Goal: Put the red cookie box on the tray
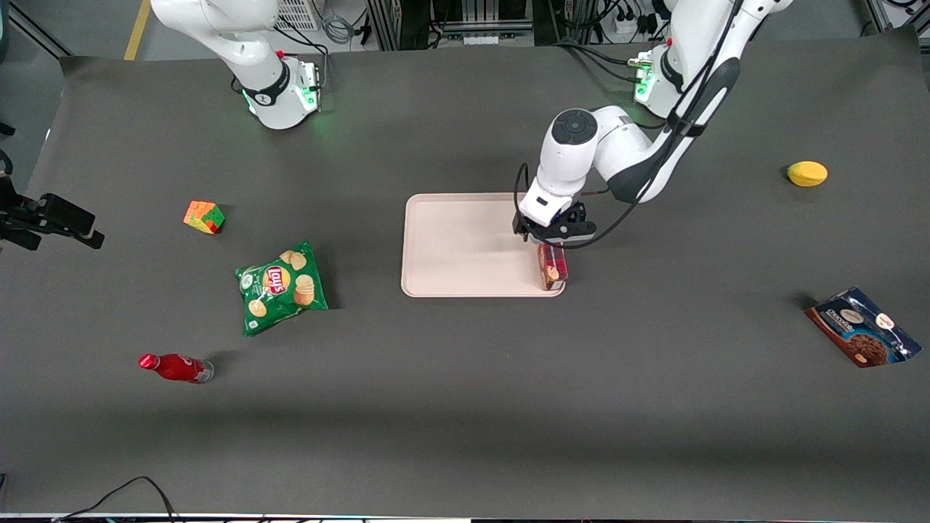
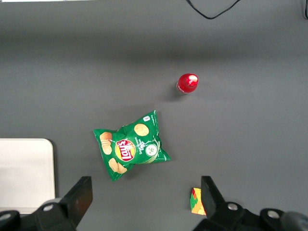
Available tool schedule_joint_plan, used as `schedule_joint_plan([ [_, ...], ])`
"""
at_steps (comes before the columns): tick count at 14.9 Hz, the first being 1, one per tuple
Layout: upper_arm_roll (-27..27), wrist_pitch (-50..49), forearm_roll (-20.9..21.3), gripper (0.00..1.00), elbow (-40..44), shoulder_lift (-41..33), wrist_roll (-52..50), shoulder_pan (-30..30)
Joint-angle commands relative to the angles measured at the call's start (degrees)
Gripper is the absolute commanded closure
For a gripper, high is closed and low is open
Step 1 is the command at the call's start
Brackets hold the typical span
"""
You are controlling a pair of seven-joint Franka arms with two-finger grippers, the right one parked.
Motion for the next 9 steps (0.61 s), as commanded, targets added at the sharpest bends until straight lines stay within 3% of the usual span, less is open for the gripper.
schedule_joint_plan([
  [1, -0.6, -12.5, 0.2, 0.0, 8.6, -1.0, 3.2, 0.7],
  [5, 1.9, -26.6, -15.0, 0.0, 20.8, -3.3, 24.1, 2.6],
  [9, 9.7, -42.9, -20.6, 0.0, 32.9, -7.2, 42.3, 2.7],
])
